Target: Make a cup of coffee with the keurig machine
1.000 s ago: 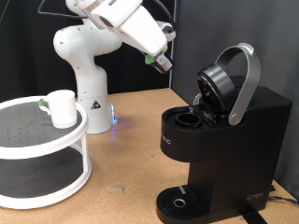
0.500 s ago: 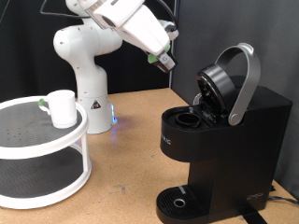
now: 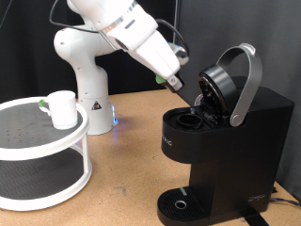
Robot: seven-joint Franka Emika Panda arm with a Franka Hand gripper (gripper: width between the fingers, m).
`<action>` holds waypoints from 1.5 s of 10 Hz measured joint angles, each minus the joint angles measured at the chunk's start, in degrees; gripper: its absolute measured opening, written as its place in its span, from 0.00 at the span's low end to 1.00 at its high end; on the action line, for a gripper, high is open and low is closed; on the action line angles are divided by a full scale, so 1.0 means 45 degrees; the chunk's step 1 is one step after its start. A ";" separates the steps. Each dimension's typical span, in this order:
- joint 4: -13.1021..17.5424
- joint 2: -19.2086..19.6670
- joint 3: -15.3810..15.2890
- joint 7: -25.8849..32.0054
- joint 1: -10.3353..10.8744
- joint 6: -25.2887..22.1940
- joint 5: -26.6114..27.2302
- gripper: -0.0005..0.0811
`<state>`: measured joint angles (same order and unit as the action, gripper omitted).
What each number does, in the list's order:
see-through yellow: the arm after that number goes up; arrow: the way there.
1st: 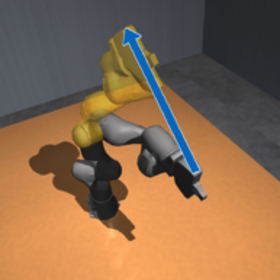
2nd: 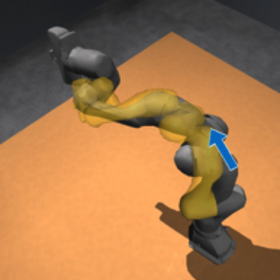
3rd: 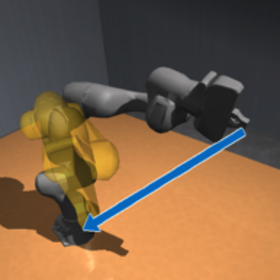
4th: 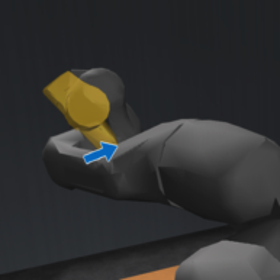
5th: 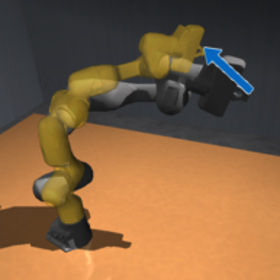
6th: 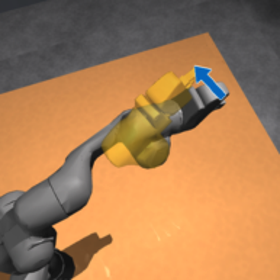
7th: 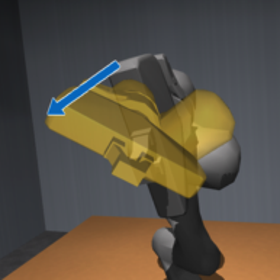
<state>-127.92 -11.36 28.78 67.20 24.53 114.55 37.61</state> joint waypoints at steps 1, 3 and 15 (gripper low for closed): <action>-0.0119 0.0169 -0.0119 0.0088 0.0053 0.0362 0.0151 0.58; -0.0243 0.0522 -0.0303 0.0302 0.0147 0.0936 0.0459 0.58; -0.0182 0.1978 -0.1001 0.0529 0.0212 0.1737 0.0355 0.58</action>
<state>-128.74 -2.46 24.27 69.57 25.48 122.36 39.21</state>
